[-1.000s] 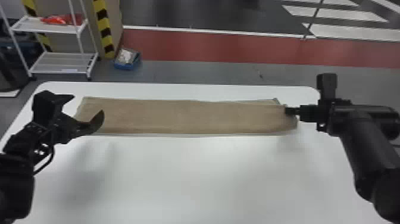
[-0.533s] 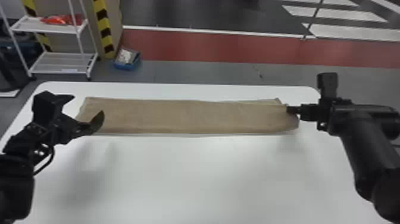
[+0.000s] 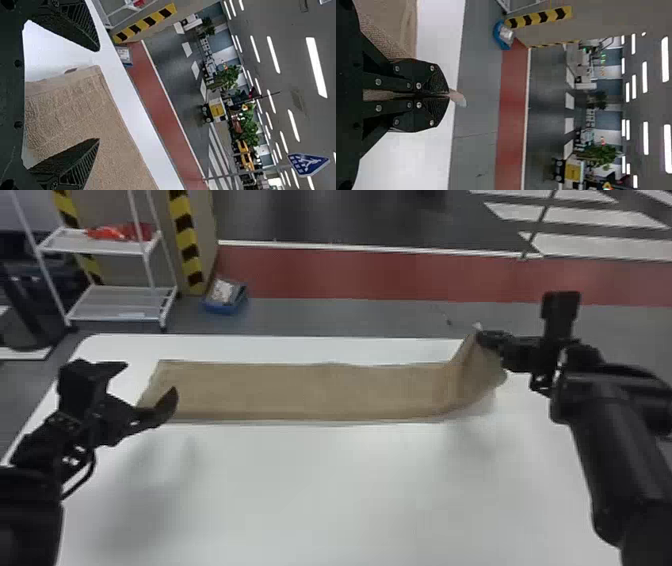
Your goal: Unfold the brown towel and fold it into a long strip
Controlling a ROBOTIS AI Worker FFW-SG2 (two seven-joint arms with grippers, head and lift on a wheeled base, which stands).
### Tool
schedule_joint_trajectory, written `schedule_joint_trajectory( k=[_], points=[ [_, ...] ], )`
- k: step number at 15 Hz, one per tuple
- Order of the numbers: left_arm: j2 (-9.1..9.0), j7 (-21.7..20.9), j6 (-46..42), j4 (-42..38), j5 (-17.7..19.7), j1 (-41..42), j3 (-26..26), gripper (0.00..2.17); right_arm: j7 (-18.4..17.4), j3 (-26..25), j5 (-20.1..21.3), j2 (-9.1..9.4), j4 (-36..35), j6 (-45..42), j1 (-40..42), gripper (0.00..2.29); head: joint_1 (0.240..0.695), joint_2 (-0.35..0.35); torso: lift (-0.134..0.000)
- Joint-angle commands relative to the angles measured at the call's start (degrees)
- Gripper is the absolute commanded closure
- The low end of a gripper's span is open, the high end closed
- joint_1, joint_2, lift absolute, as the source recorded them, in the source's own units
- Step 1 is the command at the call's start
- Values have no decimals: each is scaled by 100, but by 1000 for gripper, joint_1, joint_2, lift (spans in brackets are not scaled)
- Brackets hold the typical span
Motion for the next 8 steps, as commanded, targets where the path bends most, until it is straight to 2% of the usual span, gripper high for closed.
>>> schedule_joint_trajectory(
  k=[1, 2, 3, 4, 5, 6, 8],
  points=[
    [5, -1, -43, 9, -2, -2, -8, 70, -136, 65, 544, -35, 310, -91, -204, 1079, 659, -76, -123],
    [-4, -1, -43, 53, -2, -46, -34, 70, -188, 56, 615, -88, 460, -179, -195, 1079, 648, -69, -123],
    [-4, -1, -61, 97, -11, -90, -52, 70, -408, 100, 738, -158, 618, -74, -213, 1079, 650, -72, -123],
    [-4, -1, -61, 114, -2, -125, -87, 70, -584, 135, 1010, -185, 732, 155, -274, 1079, 655, -78, -123],
    [-21, -1, -43, 132, -11, -143, -96, 70, -654, 135, 1309, -202, 881, 313, -362, 1062, 659, -86, -123],
    [-21, -1, -43, 141, -11, -143, -104, 70, -663, 135, 1441, -202, 934, 489, -397, 981, 671, -104, -123],
    [-12, -1, -61, 176, -11, -161, -157, 70, -689, 135, 1502, -202, 934, 717, -397, 940, 682, -114, -123]
  ],
)
